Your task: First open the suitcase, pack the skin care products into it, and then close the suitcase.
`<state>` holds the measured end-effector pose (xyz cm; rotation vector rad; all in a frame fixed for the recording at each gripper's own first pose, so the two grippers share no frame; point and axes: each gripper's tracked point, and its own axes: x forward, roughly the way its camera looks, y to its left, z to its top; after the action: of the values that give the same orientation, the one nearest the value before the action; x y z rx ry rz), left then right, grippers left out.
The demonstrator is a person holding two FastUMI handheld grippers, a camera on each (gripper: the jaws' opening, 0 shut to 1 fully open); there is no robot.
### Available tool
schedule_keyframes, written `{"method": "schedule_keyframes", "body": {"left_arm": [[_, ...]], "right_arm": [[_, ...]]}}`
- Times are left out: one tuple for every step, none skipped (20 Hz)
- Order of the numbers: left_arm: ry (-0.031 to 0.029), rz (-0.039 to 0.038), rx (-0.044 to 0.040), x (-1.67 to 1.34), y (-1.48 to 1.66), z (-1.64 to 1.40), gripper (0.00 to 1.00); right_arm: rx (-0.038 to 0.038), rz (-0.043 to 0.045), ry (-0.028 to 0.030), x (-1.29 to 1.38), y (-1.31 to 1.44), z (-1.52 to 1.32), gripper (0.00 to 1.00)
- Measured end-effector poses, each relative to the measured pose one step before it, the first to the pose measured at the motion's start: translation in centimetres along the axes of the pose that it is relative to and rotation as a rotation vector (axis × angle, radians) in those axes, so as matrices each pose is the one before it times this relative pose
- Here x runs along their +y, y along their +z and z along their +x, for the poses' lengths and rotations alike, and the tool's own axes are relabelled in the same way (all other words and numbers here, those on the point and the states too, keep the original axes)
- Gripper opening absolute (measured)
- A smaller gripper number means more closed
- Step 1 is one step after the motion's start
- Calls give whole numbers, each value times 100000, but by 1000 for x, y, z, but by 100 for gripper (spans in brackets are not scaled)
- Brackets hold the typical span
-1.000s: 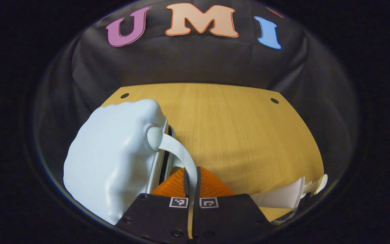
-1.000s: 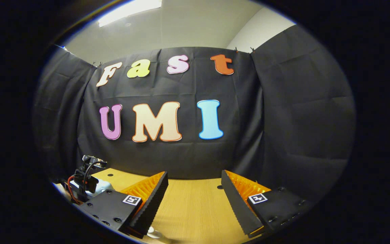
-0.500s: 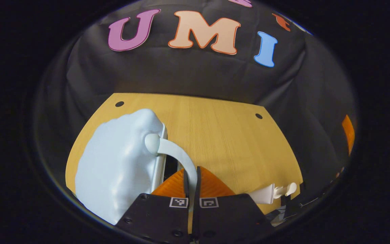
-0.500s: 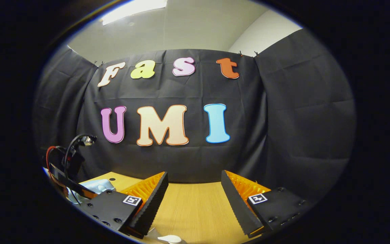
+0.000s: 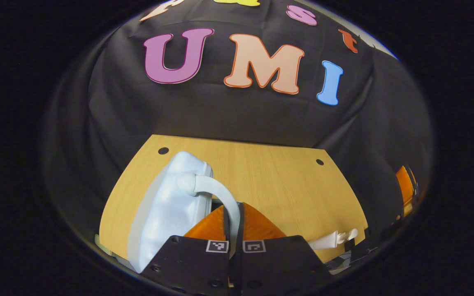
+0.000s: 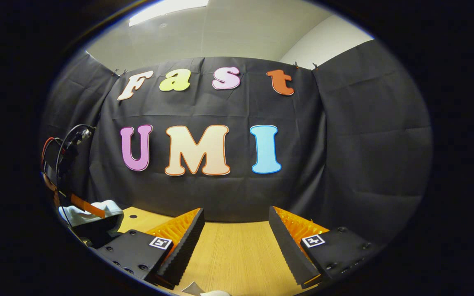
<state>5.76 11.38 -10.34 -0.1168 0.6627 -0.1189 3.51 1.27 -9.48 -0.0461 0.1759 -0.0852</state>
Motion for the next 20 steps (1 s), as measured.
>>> {"method": "schedule_keyframes", "body": {"left_arm": [[-82, 599, -578, 912, 488, -147, 0], [982, -642, -721, 1166, 418, -339, 0], [579, 379, -599, 1142, 602, -254, 0], [684, 453, -908, 1149, 283, -90, 0], [420, 664, -1395, 1049, 408, -180, 0], [624, 1275, -397, 1131, 322, -329, 0], [1010, 1103, -621, 1327, 307, -150, 0], [1594, 775, -483, 1411, 130, -103, 0], [927, 931, -523, 1408, 181, -6, 0], [1029, 445, -427, 1447, 12, 32, 0], [877, 280, -499, 1435, 276, -102, 0], [546, 362, 116, 1456, -8, -49, 0], [579, -332, -714, 1215, -89, -71, 0], [724, -598, -358, 1457, 39, 170, 0], [1057, -625, 139, 1351, -101, 61, 0], [1192, -677, -305, 1580, -132, 198, 0], [1596, -476, 245, 1293, -333, 76, 0], [1525, -549, 9, 1413, -155, 382, 0], [1458, -718, 753, 1271, -461, 97, 0], [1438, -759, 872, 1285, -529, 355, 0]], "right_arm": [[108, -400, -426, 317, 5, 133, 98], [302, -243, -271, 377, -29, 104, 98], [252, -73, -308, 561, -38, 75, 98], [253, -37, -347, 580, 148, 13, 98], [-150, -87, -361, 558, 100, -55, 98], [-681, -221, -525, 690, 288, -49, 98], [-722, -415, -373, 768, 266, -130, 98], [-674, -644, -422, 766, 231, -156, 98], [-644, -763, -721, 710, 232, -107, 98], [-592, -629, -835, 693, 236, -223, 98], [-678, -230, -844, 681, 183, -176, 98], [-618, 94, -626, 768, 108, -273, 98], [-277, 161, -476, 708, 141, -236, 99], [-33, 95, -252, 821, 75, -253, 98], [167, -233, -288, 756, -113, -239, 99], [277, -483, -65, 720, -47, -261, 99], [37, -400, 430, 806, -38, -275, 100], [-155, -525, 264, 640, 106, -240, 99], [-475, -585, 96, 535, 269, -189, 100], [-640, -566, 25, 478, 328, -154, 99]]}}
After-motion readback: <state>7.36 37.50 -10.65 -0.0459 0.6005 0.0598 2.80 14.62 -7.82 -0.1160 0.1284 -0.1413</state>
